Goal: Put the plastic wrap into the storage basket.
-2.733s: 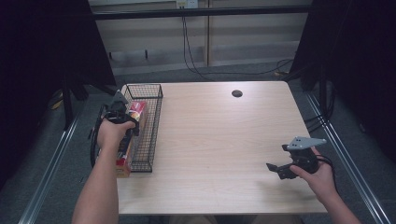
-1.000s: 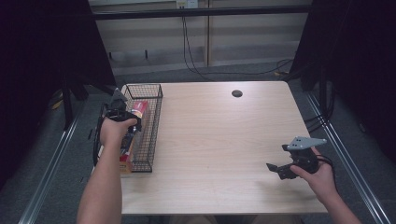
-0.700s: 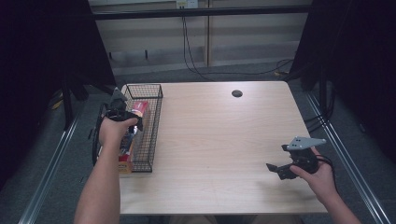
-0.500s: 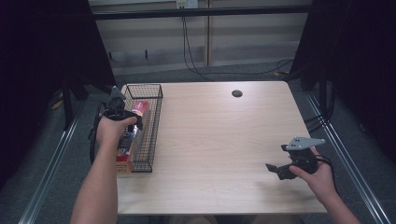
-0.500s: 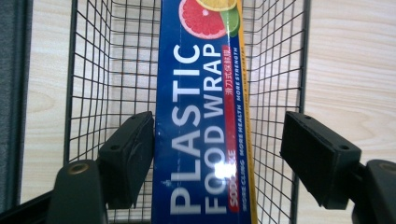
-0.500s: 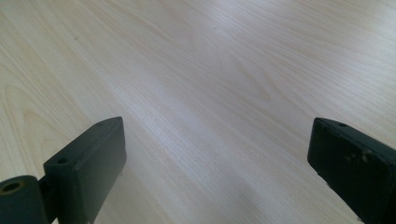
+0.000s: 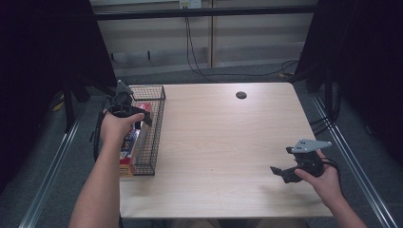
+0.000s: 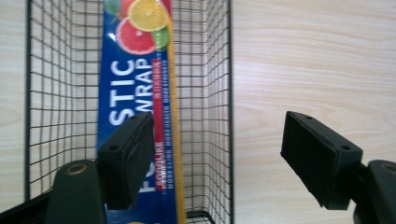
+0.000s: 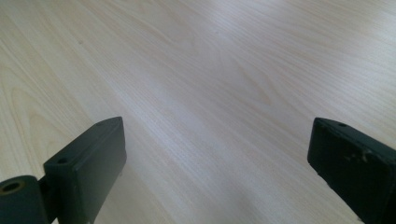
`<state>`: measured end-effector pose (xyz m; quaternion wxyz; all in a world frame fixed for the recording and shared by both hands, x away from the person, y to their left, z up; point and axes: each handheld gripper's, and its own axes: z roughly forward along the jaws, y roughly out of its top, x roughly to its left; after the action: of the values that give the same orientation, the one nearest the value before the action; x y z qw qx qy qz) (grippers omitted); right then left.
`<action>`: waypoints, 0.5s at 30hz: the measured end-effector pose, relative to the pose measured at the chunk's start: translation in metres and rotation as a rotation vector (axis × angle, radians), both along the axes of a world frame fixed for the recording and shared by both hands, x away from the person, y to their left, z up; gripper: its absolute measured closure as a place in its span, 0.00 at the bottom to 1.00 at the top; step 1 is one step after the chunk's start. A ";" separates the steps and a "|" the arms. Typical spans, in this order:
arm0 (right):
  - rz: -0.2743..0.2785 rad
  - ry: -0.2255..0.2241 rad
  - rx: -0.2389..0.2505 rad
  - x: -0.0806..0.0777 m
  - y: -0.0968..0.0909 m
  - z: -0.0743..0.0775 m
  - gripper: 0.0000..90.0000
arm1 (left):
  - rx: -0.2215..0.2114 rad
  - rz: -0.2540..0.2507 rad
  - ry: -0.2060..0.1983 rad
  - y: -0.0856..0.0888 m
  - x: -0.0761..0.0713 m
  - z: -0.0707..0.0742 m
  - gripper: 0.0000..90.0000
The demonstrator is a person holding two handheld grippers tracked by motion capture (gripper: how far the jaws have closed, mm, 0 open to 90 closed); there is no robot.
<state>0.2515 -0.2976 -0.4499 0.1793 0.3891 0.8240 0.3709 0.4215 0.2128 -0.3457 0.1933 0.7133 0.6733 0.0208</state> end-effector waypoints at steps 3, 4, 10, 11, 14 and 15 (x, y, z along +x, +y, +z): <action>0.001 0.000 -0.002 0.000 0.000 0.000 0.05 | -0.008 -0.022 -0.009 -0.007 -0.001 0.004 0.28; 0.000 0.000 -0.002 0.000 0.000 0.000 0.05 | -0.015 -0.029 -0.015 -0.009 -0.001 0.005 0.27; -0.001 0.002 0.003 0.000 -0.001 0.001 0.05 | -0.047 -0.049 -0.027 -0.021 -0.004 0.006 0.25; -0.001 0.002 0.004 0.000 -0.001 0.001 0.05 | -0.044 -0.061 -0.032 -0.022 -0.004 0.006 0.25; 0.002 0.000 0.003 0.000 0.000 0.001 0.05 | -0.039 -0.073 -0.035 -0.027 -0.005 0.004 0.23; 0.002 0.000 0.003 0.000 0.000 0.001 0.05 | -0.038 -0.084 -0.035 -0.029 -0.005 0.003 0.22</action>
<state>0.2515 -0.2980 -0.4489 0.1784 0.3885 0.8238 0.3722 0.4161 0.1837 -0.3424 0.2194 0.7366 0.6396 0.0125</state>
